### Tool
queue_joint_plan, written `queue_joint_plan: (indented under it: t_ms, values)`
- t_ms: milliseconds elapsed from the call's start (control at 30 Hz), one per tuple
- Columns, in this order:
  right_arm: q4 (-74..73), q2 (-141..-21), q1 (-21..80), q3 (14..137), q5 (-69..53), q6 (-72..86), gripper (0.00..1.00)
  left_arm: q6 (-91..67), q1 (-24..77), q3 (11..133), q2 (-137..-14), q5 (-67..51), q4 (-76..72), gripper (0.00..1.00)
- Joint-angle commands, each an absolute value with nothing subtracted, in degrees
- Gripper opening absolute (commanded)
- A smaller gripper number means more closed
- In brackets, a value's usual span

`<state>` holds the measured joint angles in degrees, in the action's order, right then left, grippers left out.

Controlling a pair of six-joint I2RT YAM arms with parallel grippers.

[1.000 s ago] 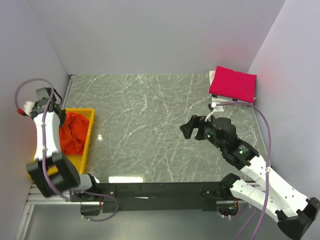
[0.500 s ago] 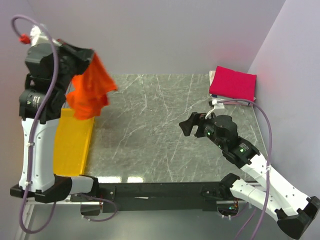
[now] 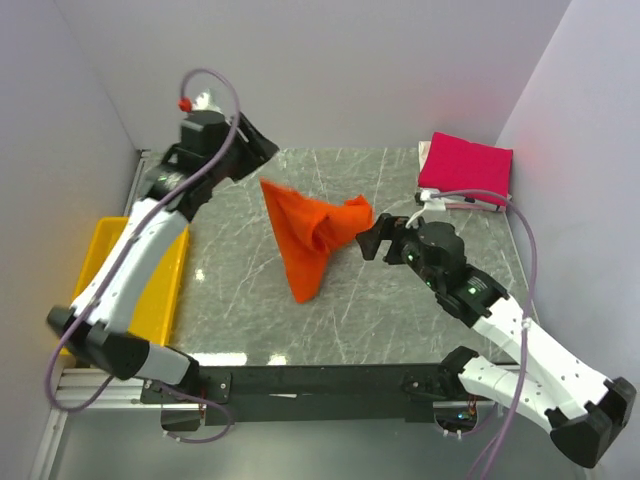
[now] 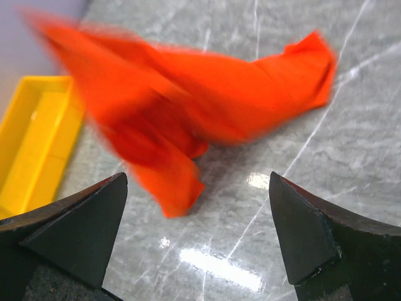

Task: Fold and stack the t-shirts
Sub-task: Move the tshirt to the center of the board, then flatten the tshirt out

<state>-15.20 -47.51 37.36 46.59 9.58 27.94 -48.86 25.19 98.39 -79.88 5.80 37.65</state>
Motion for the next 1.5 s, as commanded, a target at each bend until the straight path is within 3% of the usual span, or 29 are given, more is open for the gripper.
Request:
queue_joint_plan:
  t_ms: [0, 133, 333, 500, 967, 1033, 1133, 1167, 1200, 1467]
  values:
    - [-11.6, -50.88, 37.27, 45.44, 11.16, 29.79, 1.0, -49.74, 22.94, 89.59, -86.02, -0.6, 31.82, 0.69]
    - [-9.06, -55.54, 37.53, 42.46, 6.63, 32.42, 0.99, -51.23, 22.94, 80.44, -85.0, -0.19, 30.85, 0.76]
    - [-1.5, -68.27, 46.12, 38.76, 6.33, 36.03, 0.82, -55.36, 20.57, 63.3, -78.32, 3.69, 30.86, 0.7]
    - [4.47, -84.27, 49.48, 42.36, 7.38, 39.2, 0.7, -56.87, 16.79, 51.78, -74.19, -2.72, 24.35, 0.66]
    - [13.46, -98.87, 49.57, 50.34, 13.71, 33.05, 0.61, -52.3, 15.12, 50.36, -74.62, -8.17, 23.47, 0.66]
    - [12.83, -98.97, 49.57, 51.15, 14.32, 32.87, 0.53, -51.68, 14.86, 50.45, -74.18, -8.26, 23.73, 0.66]
    - [10.56, -96.0, 49.57, 51.42, 14.85, 33.05, 0.27, -51.24, 13.72, 50.01, -73.04, -8.79, 23.73, 0.66]
    - [9.76, -94.85, 49.57, 51.42, 14.94, 33.22, 0.09, -51.15, 13.36, 49.92, -72.69, -8.88, 23.64, 0.66]
    - [8.71, -93.53, 49.57, 51.68, 15.12, 33.4, 0.01, -51.15, 13.1, 49.75, -72.51, -9.05, 23.47, 0.66]
    - [-13.07, -76.39, 49.57, 68.35, 20.56, 27.53, 0.0, -54.57, 11.6, 48.51, -72.6, -13.8, 17.32, 0.67]
